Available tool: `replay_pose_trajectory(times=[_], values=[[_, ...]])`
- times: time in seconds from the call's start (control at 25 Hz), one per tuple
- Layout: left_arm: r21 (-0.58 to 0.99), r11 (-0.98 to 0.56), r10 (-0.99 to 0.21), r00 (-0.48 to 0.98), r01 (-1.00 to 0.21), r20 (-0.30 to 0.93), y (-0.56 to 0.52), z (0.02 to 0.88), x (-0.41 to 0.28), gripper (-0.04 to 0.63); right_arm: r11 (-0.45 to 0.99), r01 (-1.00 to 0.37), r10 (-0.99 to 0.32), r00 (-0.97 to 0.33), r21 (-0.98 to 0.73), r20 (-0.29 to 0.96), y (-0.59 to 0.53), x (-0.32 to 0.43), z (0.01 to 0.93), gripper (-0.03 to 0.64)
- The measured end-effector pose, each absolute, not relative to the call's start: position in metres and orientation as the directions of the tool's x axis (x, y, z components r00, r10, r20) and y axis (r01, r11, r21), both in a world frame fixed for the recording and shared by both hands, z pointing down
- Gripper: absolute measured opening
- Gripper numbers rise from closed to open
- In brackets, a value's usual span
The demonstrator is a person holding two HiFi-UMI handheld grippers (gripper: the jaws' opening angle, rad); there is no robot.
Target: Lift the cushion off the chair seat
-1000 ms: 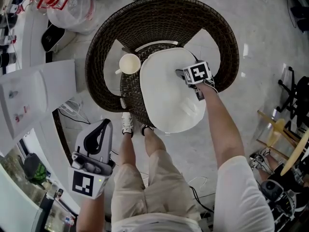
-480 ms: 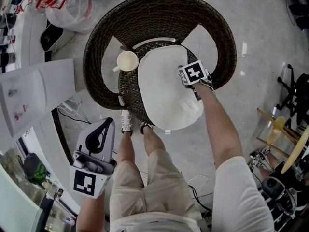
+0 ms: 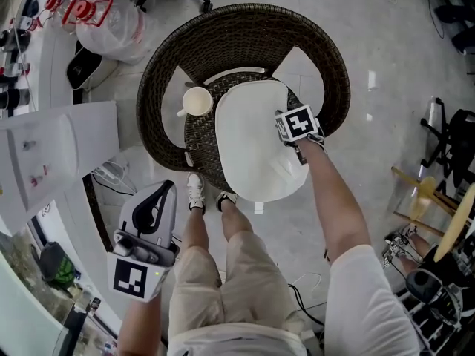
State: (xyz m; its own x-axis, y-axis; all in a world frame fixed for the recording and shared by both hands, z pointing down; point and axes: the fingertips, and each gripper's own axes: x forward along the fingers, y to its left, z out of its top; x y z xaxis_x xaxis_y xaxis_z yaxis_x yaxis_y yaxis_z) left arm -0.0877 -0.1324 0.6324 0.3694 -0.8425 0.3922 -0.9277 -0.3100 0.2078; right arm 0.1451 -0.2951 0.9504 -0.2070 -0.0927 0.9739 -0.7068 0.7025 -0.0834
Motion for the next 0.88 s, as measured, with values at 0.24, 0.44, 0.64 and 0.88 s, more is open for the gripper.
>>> replay_pose_trajectory(times=[0.24,0.44,0.64,0.88], values=[[0.192,-0.339,-0.846,0.388,-0.921,0.367,-0.126,0.605,-0.091,0.015,0.658,-0.749,-0.128,-0.218,-0.082,0.967,-0.283,0.148,0.913,0.061],[0.174,-0.373,-0.847,0.411,-0.911,0.337,-0.125,0.576,-0.092,0.015,0.642,-0.763,-0.172,-0.241,-0.076,0.955,-0.277,0.145,0.87,0.06],[0.162,-0.397,-0.849,0.429,-0.903,0.308,-0.115,0.55,-0.097,0.015,0.615,-0.785,-0.204,-0.244,-0.07,0.948,-0.259,0.149,0.838,0.057],[0.145,-0.415,-0.846,0.44,-0.898,0.301,-0.105,0.531,-0.112,0.015,0.598,-0.799,-0.236,-0.244,-0.057,0.941,-0.25,0.144,0.811,0.058]])
